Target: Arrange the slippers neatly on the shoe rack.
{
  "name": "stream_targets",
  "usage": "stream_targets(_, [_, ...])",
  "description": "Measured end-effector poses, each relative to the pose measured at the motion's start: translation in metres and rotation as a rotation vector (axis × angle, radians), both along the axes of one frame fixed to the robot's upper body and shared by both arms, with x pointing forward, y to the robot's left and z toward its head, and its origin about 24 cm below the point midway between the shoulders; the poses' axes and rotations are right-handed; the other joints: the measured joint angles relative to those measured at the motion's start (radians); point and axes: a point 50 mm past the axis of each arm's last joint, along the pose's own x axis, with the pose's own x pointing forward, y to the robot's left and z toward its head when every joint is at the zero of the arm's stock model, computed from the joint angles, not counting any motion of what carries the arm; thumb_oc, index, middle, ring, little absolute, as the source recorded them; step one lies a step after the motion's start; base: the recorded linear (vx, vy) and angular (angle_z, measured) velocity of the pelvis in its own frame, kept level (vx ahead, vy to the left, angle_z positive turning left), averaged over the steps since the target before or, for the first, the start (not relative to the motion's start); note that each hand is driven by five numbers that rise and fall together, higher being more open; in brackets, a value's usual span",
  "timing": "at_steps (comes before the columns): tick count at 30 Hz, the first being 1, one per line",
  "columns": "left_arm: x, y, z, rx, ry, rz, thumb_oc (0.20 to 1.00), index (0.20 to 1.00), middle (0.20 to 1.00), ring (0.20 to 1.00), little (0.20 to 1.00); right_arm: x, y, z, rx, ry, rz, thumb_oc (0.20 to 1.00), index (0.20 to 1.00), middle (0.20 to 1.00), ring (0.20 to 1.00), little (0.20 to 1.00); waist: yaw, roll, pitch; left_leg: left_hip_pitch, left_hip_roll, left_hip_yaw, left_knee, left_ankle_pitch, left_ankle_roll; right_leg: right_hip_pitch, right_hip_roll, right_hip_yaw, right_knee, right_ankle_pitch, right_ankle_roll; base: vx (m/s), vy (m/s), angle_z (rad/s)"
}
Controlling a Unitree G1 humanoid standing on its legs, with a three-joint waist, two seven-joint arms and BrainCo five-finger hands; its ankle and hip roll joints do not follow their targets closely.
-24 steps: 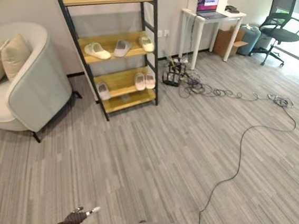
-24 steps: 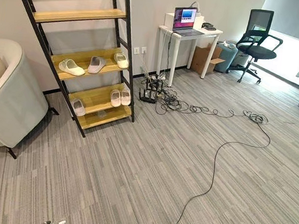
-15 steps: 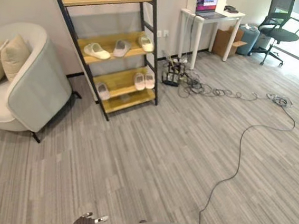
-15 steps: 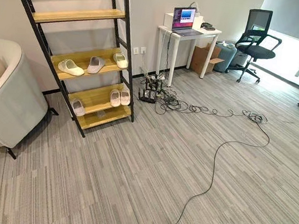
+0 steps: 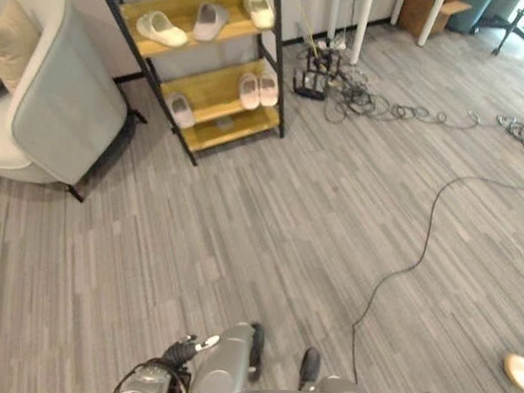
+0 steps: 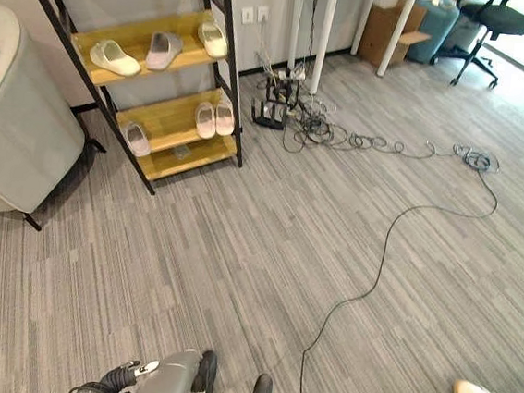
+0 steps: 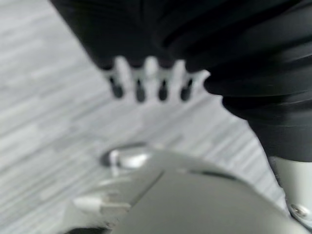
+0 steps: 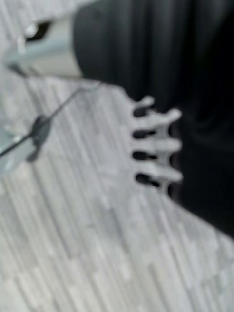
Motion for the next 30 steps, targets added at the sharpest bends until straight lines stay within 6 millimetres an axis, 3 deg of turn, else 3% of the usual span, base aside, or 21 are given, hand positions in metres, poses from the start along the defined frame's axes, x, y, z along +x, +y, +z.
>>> stream_targets(1, [-0.008,-0.001,-0.003,-0.006,0.032,0.029,1.0,1.0,1.0,1.0,1.0,0.008,0.001,0.001,-0.004,-0.01,0.025,1.0,1.0,1.0,1.0,1.0,0.011,0.01,-0.006,0.037,0.006,0.009,-0.184,0.005,0.001,0.006,0.009,0.0,0.0,-0.005,0.009,0.3,0.049,-0.16])
stream_targets(2, [-0.014,-0.001,-0.005,-0.008,0.064,0.053,1.0,1.0,1.0,1.0,1.0,0.018,0.005,0.003,-0.003,-0.03,0.049,1.0,1.0,1.0,1.0,1.0,0.019,0.022,-0.002,0.038,0.022,0.012,-0.255,0.009,-0.007,0.022,0.024,-0.001,0.0,-0.005,0.008,0.55,0.118,-0.36])
stream_targets(4, [-0.028,0.005,-0.007,0.018,0.138,0.038,1.0,1.0,1.0,1.0,1.0,0.024,0.014,0.002,0.015,-0.053,0.089,1.0,1.0,1.0,1.0,1.0,0.078,0.022,-0.018,0.046,0.054,-0.009,-0.248,0.018,-0.009,0.058,0.033,0.011,-0.001,-0.018,-0.005,0.65,0.152,-0.4])
stream_targets(6, [-0.044,0.012,-0.008,0.029,0.2,0.09,1.0,1.0,1.0,1.0,1.0,0.017,0.018,-0.002,0.014,-0.003,0.133,1.0,1.0,1.0,1.0,1.0,0.102,0.0,-0.054,0.059,0.042,-0.033,-0.201,0.01,0.006,0.074,0.02,0.019,0.005,-0.045,0.021,0.41,0.108,-0.17])
stream_targets(8, [-0.054,0.028,-0.006,0.061,0.244,0.126,1.0,1.0,1.0,1.0,1.0,-0.004,0.029,-0.011,0.051,0.065,0.128,1.0,1.0,1.0,1.0,1.0,0.132,-0.066,-0.091,0.084,0.004,-0.045,-0.101,-0.001,0.043,0.074,-0.029,0.022,0.049,-0.091,0.044,0.37,0.169,-0.04])
stream_targets(9, [-0.066,0.036,-0.005,0.081,0.27,0.136,1.0,1.0,1.0,1.0,1.0,-0.025,0.033,-0.017,0.076,0.125,0.125,1.0,1.0,1.0,1.0,1.0,0.122,-0.086,-0.136,0.192,-0.011,-0.036,-0.153,0.012,0.125,0.049,-0.043,0.001,0.182,-0.15,0.126,0.64,0.286,0.11])
stream_targets(10, [-0.06,0.036,-0.004,0.081,0.249,0.13,1.0,1.0,1.0,1.0,1.0,-0.027,0.035,-0.017,0.08,0.13,0.129,1.0,1.0,1.0,1.0,1.0,0.11,-0.082,-0.131,0.233,-0.007,-0.035,-0.197,0.022,0.177,-0.023,-0.062,-0.004,0.378,-0.17,0.177,0.63,0.281,0.15])
stream_targets(11, [-0.054,0.035,-0.004,0.081,0.227,0.109,1.0,1.0,1.0,1.0,1.0,-0.025,0.039,-0.018,0.091,0.128,0.141,1.0,1.0,1.0,1.0,1.0,0.098,-0.067,-0.131,0.261,0.006,-0.038,-0.209,0.011,0.188,-0.115,-0.074,-0.002,0.593,-0.132,0.233,0.52,0.219,0.21])
stream_targets(12, [-0.045,0.038,-0.002,0.099,0.207,0.056,1.0,1.0,1.0,1.0,1.0,-0.03,0.043,-0.02,0.109,0.132,0.142,1.0,1.0,1.0,1.0,1.0,0.079,-0.066,-0.123,0.292,-0.01,-0.052,-0.19,-0.023,0.215,-0.214,-0.131,0.002,0.862,-0.068,0.255,0.31,0.14,0.39])
stream_targets(14, [-0.034,0.038,0.0,0.122,0.185,-0.035,1.0,1.0,1.0,1.0,1.0,-0.038,0.044,-0.021,0.118,0.147,0.132,1.0,1.0,1.0,1.0,1.0,0.06,-0.084,-0.128,0.348,-0.056,-0.085,-0.164,-0.097,0.264,-0.304,-0.225,0.032,1.111,-0.039,0.258,0.45,0.096,0.59])
stream_targets(16, [-0.004,0.032,0.005,0.122,0.096,-0.087,1.0,1.0,1.0,1.0,1.0,-0.045,0.038,-0.021,0.102,0.164,0.116,1.0,1.0,1.0,1.0,1.0,0.032,-0.056,-0.142,0.394,-0.07,-0.141,-0.167,-0.133,0.285,-0.36,-0.253,0.023,1.061,-0.053,0.255,0.71,-0.002,0.58])
stream_targets(17, [0.005,0.031,0.007,0.125,0.071,-0.096,1.0,1.0,1.0,1.0,1.0,-0.045,0.034,-0.019,0.093,0.156,0.106,1.0,1.0,1.0,1.0,1.0,0.021,-0.031,-0.134,0.415,-0.064,-0.161,-0.178,-0.138,0.288,-0.363,-0.241,-0.018,0.933,-0.087,0.241,0.58,-0.165,0.48])
stream_targets(20, [0.02,0.021,0.009,0.112,0.033,-0.097,1.0,1.0,1.0,1.0,1.0,-0.034,0.029,-0.016,0.08,0.116,0.121,1.0,1.0,1.0,1.0,1.0,-0.033,0.036,-0.097,0.468,-0.027,-0.229,-0.182,-0.171,0.264,-0.344,-0.109,-0.025,0.403,-0.076,0.184,0.37,-0.146,0.71])
stream_targets(21, [0.022,0.022,0.009,0.119,0.027,-0.091,1.0,1.0,1.0,1.0,1.0,-0.036,0.031,-0.017,0.081,0.126,0.14,1.0,1.0,1.0,1.0,1.0,-0.049,0.029,-0.092,0.489,-0.031,-0.247,-0.178,-0.173,0.254,-0.339,-0.086,-0.021,0.267,-0.031,0.189,0.5,-0.205,0.96])
stream_targets(22, [0.028,0.019,0.01,0.12,0.008,-0.098,1.0,1.0,1.0,1.0,1.0,-0.042,0.032,-0.018,0.086,0.148,0.14,1.0,1.0,1.0,1.0,1.0,-0.066,0.035,-0.082,0.525,-0.038,-0.278,-0.177,-0.195,0.198,-0.361,-0.078,-0.005,0.186,0.024,0.19,0.53,-0.226,1.12])
stream_targets(24, [0.026,0.015,0.008,0.115,0.017,-0.105,1.0,1.0,1.0,1.0,1.0,-0.051,0.032,-0.019,0.087,0.186,0.137,1.0,1.0,1.0,1.0,1.0,-0.087,0.017,-0.082,0.574,-0.045,-0.323,-0.184,-0.23,0.145,-0.358,-0.071,0.061,0.055,0.07,0.208,0.51,-0.263,1.33])
stream_targets(26, [0.014,0.018,0.006,0.138,0.064,-0.147,1.0,1.0,1.0,1.0,1.0,-0.059,0.032,-0.02,0.088,0.23,0.148,1.0,1.0,1.0,1.0,1.0,-0.093,-0.021,-0.086,0.651,-0.043,-0.358,-0.18,-0.278,0.124,-0.38,-0.101,0.062,0.157,0.071,0.211,0.44,-0.272,1.49])
stream_targets(27, [0.009,0.024,0.006,0.155,0.082,-0.157,1.0,1.0,1.0,1.0,1.0,-0.071,0.035,-0.022,0.101,0.257,0.135,1.0,1.0,1.0,1.0,1.0,-0.096,-0.056,-0.098,0.671,-0.055,-0.384,-0.152,-0.299,0.098,-0.354,-0.116,0.086,0.197,0.06,0.182,0.34,-0.251,1.25])
stream_targets(28, [-0.003,0.022,0.002,0.143,0.106,-0.139,1.0,1.0,1.0,1.0,1.0,-0.073,0.033,-0.021,0.1,0.252,0.113,1.0,1.0,1.0,1.0,1.0,-0.085,-0.054,-0.11,0.661,-0.037,-0.39,-0.033,-0.327,0.058,-0.327,-0.085,0.111,0.254,0.147,0.131,0.38,-0.371,0.96])
stream_targets(29, [-0.017,0.021,-0.001,0.126,0.129,-0.099,1.0,1.0,1.0,1.0,1.0,-0.068,0.032,-0.021,0.099,0.238,0.117,1.0,1.0,1.0,1.0,1.0,-0.052,-0.058,-0.113,0.57,-0.031,-0.347,0.214,-0.308,0.04,-0.276,-0.056,0.108,0.254,0.12,0.091,0.23,-0.371,0.48])
stream_targets(30, [-0.026,0.022,-0.003,0.12,0.146,-0.068,1.0,1.0,1.0,1.0,1.0,-0.058,0.032,-0.02,0.095,0.214,0.126,1.0,1.0,1.0,1.0,1.0,-0.022,-0.066,-0.118,0.423,-0.026,-0.324,0.507,-0.21,0.032,-0.246,-0.044,0.101,0.237,0.113,0.058,0.16,-0.342,0.08])
